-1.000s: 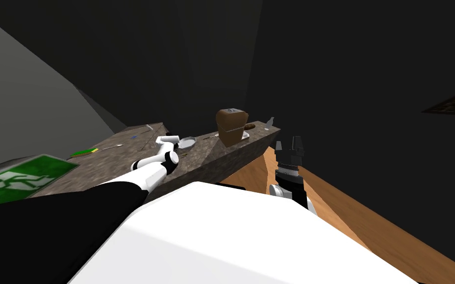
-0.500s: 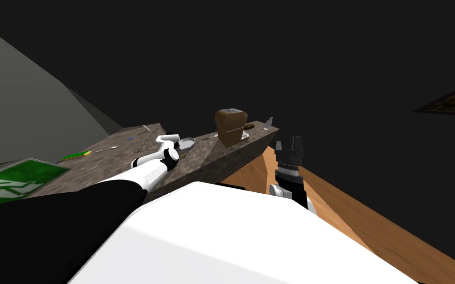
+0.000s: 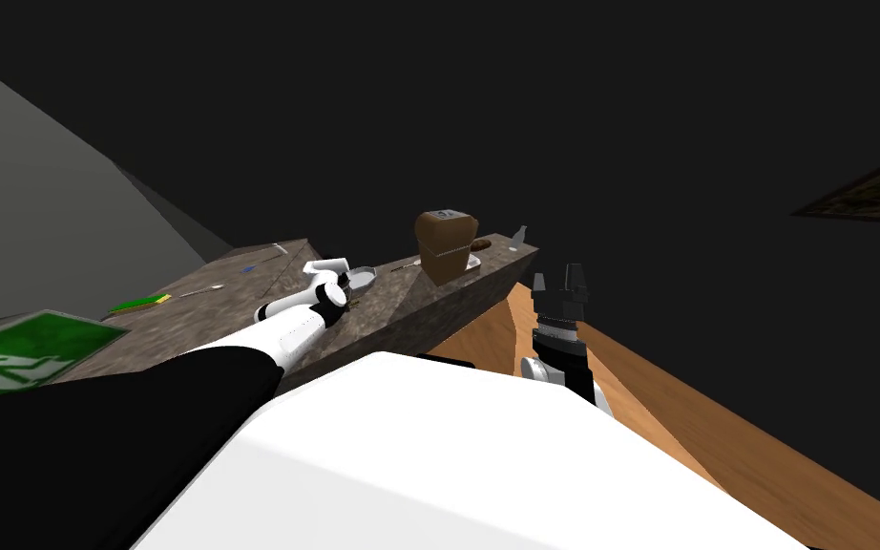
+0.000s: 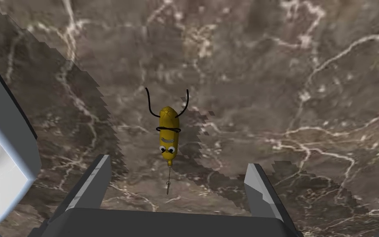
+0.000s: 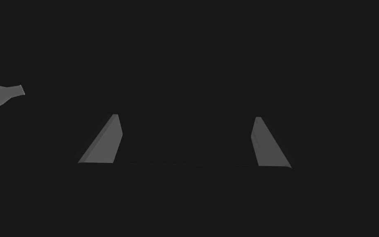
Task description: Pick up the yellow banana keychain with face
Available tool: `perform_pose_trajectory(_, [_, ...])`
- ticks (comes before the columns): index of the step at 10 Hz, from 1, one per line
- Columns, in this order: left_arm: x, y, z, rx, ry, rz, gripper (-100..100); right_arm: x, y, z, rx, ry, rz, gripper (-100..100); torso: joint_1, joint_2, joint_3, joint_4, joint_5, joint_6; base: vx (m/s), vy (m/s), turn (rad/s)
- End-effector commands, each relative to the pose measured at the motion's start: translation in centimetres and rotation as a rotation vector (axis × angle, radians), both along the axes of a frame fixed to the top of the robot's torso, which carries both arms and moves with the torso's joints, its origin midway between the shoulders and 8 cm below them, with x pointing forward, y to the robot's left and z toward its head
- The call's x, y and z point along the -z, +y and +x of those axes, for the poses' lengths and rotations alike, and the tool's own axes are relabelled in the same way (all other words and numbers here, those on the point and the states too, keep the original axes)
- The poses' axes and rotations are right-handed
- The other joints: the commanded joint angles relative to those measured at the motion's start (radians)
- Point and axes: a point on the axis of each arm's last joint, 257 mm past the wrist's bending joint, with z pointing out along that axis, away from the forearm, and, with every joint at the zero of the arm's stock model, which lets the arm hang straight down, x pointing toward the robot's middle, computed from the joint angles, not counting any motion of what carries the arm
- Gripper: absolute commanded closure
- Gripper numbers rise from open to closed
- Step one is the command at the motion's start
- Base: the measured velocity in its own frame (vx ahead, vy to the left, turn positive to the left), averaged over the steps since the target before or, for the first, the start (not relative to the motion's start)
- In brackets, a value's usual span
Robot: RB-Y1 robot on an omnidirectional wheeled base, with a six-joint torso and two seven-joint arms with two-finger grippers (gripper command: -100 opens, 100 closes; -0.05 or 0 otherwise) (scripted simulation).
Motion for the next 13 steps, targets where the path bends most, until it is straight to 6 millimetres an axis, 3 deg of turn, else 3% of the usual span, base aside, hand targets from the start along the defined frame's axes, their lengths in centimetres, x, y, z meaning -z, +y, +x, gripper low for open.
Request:
perform_pose_trajectory(1, [0.3,0.3,-0.5,-0.032,0.000,-0.001,-100,0.0,0.0,0.0,0.000,0.000,0.000,0,0.000,0.000,0.000,0.000,0.000,0.000,-0.047,0.040,-0.239])
perform_pose_trajectory(11, [2.5,2.3,-4.9,-0.324,0.002,0.000,-100,0.0,0.0,0.0,0.000,0.000,0.000,0,0.007,0.008,0.005,0.002,0.001,0.000,-0.134,0.084,-0.301])
perform_pose_trajectory(12, [2.4,2.1,-4.6,-0.300,0.002,0.000,-100,0.0,0.0,0.0,0.000,0.000,0.000,0,0.006,0.009,0.005,0.002,0.001,0.000,-0.071,0.028,-0.064])
perform_pose_trajectory(13, [2.4,2.1,-4.6,-0.307,0.001,0.000,100,0.0,0.0,0.0,0.000,0.000,0.000,0,0.005,0.005,0.003,0.001,0.001,-0.001,-0.013,0.005,0.012])
